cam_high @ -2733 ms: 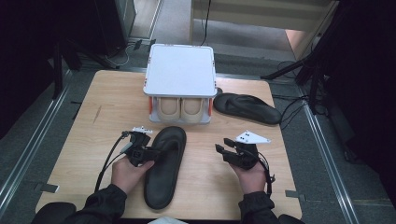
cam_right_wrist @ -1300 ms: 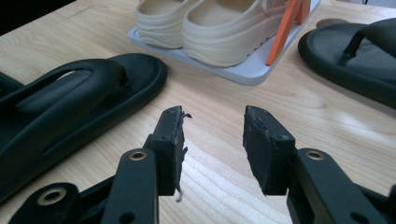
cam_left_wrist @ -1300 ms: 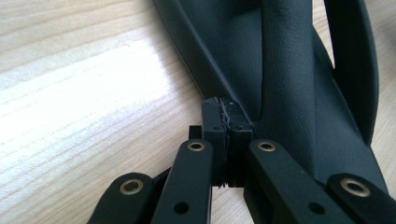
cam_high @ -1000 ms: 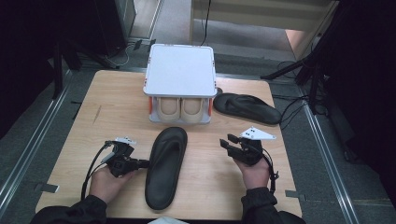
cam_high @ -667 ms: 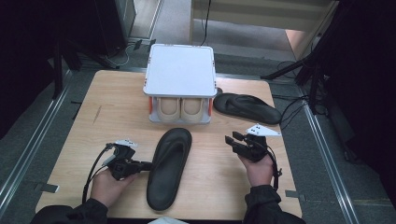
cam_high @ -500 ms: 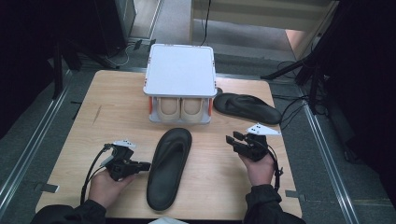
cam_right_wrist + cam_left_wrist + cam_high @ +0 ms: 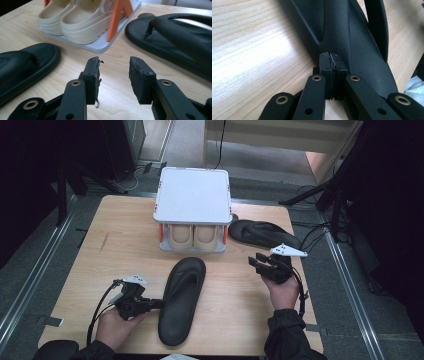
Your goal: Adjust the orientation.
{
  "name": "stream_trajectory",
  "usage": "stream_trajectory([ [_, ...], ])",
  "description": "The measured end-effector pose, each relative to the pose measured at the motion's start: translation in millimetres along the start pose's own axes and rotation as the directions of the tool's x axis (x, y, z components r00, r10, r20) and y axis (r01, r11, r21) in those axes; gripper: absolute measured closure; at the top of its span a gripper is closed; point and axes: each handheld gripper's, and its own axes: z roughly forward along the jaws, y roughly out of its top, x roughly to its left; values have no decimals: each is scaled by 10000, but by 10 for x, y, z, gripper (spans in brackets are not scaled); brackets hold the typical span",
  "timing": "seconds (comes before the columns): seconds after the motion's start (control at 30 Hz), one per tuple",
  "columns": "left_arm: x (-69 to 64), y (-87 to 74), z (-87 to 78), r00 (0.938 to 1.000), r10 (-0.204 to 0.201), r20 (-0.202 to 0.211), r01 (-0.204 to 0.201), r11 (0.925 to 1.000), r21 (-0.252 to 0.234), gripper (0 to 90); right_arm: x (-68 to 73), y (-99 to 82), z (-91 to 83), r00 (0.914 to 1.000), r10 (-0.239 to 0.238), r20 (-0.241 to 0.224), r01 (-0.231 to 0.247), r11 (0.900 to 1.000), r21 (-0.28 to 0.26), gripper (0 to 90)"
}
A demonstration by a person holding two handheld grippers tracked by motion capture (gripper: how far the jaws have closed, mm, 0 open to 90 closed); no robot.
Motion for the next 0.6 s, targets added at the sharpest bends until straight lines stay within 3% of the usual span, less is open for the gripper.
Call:
stream_trajectory([
  [0.27,-103,-46,15,9997,4,250,2,9997,-237,856,-218,57,137,9998,45,186,-46,10000,64,623],
  [0.4,-66,-4,-41,9994,-102,345,120,9986,-523,821,-285,82,172,9997,16,246,-19,9999,131,623],
  [0.6,47,104,-204,9995,-191,269,218,9943,-1040,692,-465,169,276,9992,-186,359,174,9993,332,621],
])
